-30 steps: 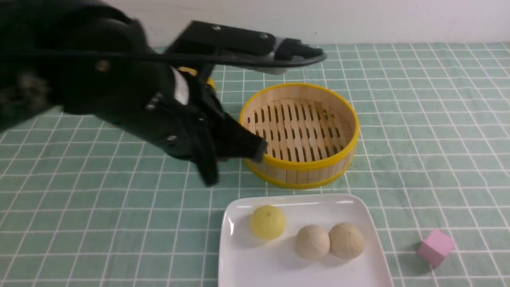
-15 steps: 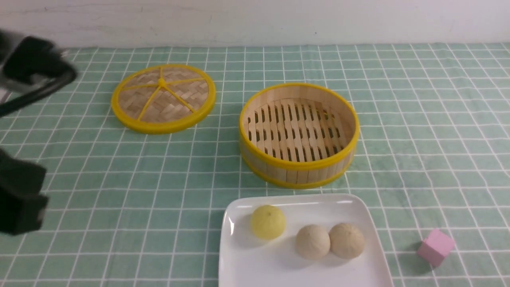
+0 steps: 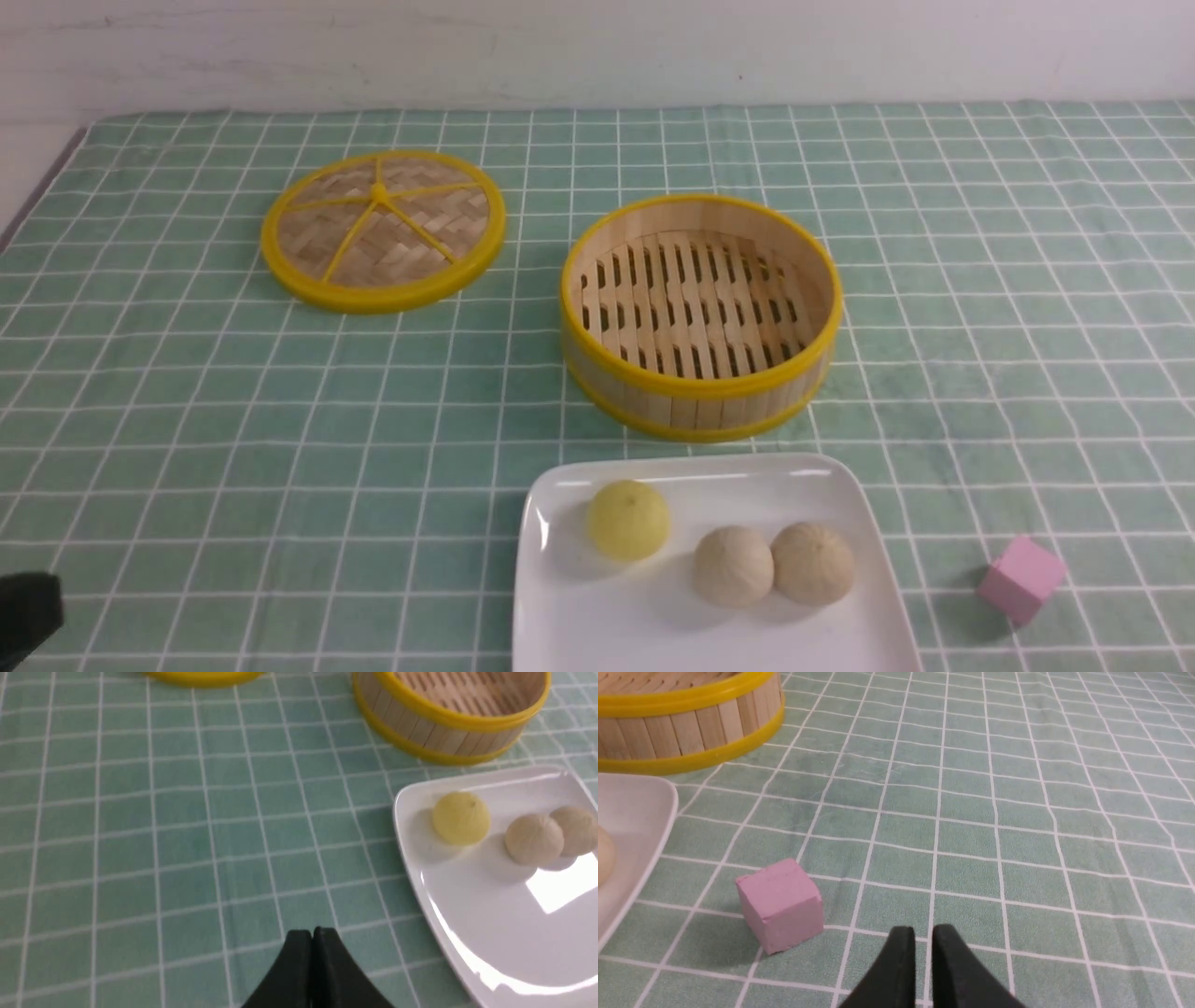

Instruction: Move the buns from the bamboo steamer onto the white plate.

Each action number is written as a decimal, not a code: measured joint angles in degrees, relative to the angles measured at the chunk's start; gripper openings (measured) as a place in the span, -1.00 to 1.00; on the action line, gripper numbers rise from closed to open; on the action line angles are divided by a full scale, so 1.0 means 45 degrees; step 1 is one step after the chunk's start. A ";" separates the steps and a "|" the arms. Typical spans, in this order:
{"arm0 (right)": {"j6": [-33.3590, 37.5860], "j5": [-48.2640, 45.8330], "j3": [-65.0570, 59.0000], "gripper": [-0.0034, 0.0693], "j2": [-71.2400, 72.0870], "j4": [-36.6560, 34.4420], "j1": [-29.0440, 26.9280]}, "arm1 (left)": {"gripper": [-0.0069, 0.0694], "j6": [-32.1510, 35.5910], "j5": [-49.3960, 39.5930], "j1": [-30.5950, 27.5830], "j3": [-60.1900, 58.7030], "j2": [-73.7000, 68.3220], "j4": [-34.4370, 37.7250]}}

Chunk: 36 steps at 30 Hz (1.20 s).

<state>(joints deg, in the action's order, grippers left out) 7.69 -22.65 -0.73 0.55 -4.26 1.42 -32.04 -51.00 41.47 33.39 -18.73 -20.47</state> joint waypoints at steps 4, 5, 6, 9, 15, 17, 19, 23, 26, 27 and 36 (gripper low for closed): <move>-0.0010 -0.0011 0.0000 -0.66 0.0000 0.0000 0.0000 | -0.79 -0.0129 0.3278 0.0000 -0.1170 0.0426 -0.0636; -0.0010 -0.0011 0.0000 -0.65 0.0000 0.0000 0.0000 | -0.79 -0.0150 0.3916 0.0000 -0.1330 0.0466 -0.0686; -0.0010 -0.0011 0.0000 -0.65 0.0000 0.0000 0.0000 | -0.79 -0.0152 0.4109 0.0000 -0.1414 0.0465 -0.0716; -0.0010 -0.0011 0.0008 -0.65 0.0000 0.0000 0.0000 | -0.78 -0.0152 0.4362 0.0000 -0.1544 0.0465 -0.0877; -0.0010 -0.0011 0.0008 -0.64 0.0000 0.0000 0.0000 | -0.76 -0.0365 0.3973 0.0000 -0.1572 0.0465 -0.0706; -0.0010 -0.0011 0.0008 -0.63 0.0000 0.0000 0.0000 | -0.76 -0.0636 0.3973 0.0000 -0.1572 0.0465 -0.0524; -0.0010 -0.0011 0.0008 -0.62 0.0000 0.0000 0.0000 | -0.76 -0.0836 0.4131 0.0000 -0.1724 0.0465 -0.0381; -0.0010 -0.0011 0.0008 -0.62 0.0000 0.0000 0.0000 | -0.73 -0.0788 0.5268 -0.0607 -0.2815 0.0492 -0.0054; -0.0010 -0.0024 0.0008 -0.62 0.0000 0.0000 0.0000 | -0.73 0.0082 0.5700 -0.1728 -0.3480 0.0765 0.0882; -0.0010 -0.0024 0.0008 -0.61 0.0000 0.0000 0.0000 | -0.73 0.0648 0.5758 -0.2202 -0.3710 0.0930 0.1208; -0.0010 -0.0024 0.0008 -0.59 0.0000 0.0000 0.0000 | -0.70 0.3222 0.6291 -0.7815 -0.6803 0.3621 0.2813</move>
<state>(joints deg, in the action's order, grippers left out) 7.64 -22.76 -0.69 0.55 -4.26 1.42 -17.53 -22.70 6.30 2.78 -2.44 -7.82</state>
